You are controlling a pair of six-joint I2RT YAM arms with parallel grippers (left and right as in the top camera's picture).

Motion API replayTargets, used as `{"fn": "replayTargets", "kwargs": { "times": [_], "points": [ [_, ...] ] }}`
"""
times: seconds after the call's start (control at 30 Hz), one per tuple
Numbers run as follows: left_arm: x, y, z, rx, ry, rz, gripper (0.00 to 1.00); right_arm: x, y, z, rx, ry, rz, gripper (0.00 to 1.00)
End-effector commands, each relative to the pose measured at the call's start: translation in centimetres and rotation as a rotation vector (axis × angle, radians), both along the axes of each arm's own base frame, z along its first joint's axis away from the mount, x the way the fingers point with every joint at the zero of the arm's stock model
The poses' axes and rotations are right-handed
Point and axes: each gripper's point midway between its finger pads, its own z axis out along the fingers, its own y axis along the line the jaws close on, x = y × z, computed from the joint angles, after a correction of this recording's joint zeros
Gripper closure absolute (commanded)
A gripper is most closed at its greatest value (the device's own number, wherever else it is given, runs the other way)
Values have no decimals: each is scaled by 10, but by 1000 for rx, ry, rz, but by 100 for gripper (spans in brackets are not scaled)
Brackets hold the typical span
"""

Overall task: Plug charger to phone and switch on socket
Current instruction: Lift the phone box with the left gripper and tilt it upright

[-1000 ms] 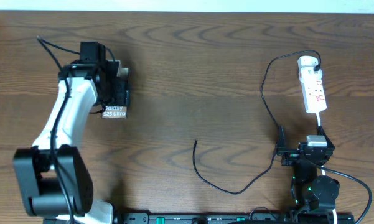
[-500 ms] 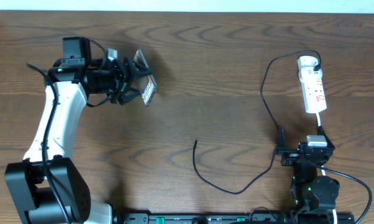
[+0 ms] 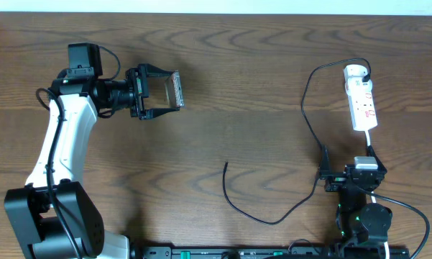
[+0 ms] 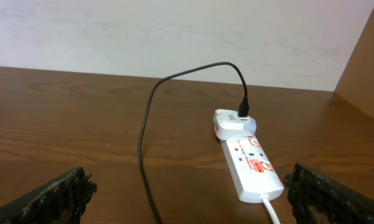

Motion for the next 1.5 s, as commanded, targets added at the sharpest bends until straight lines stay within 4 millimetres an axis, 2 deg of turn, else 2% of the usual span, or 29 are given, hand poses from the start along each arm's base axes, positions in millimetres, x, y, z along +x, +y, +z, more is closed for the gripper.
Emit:
{"fn": "replayTargets", "kwargs": {
  "times": [0.0,0.13,0.23,0.33,0.37,0.53,0.73,0.87,1.07,1.27,1.43,1.47],
  "points": [
    [-2,-4,28,-85,-5,-12,93,0,1,-1,-10,2,5,1],
    [0,-3,25,-64,-9,-3,93,0,1,-1,-10,2,5,1],
    [5,3,14,14,-30,23,93,0,1,-1,-10,2,5,1],
    [14,16,-6,185,-116,40,93,0,1,-1,-10,2,5,1],
    [19,26,-17,292,-170,39,93,0,1,-1,-10,2,5,1],
    [27,50,-43,585,-310,-21,93,0,1,-1,-10,2,5,1],
    [18,78,-76,912,-245,-60,93,0,1,-1,-10,2,5,1],
    [7,87,-87,1058,-185,-89,93,0,1,-1,-10,2,5,1],
    [2,84,-91,1132,-178,-123,93,0,0,0,-10,-1,-2,1],
    [-1,81,-93,1122,-174,-136,93,0,0,3,-11,-11,-4,1],
    [0,74,-92,1087,-184,-141,93,0,28,21,43,-85,160,1],
    [1,72,-91,1074,-192,-140,93,-1,29,20,72,-78,163,1]
  ]
}}
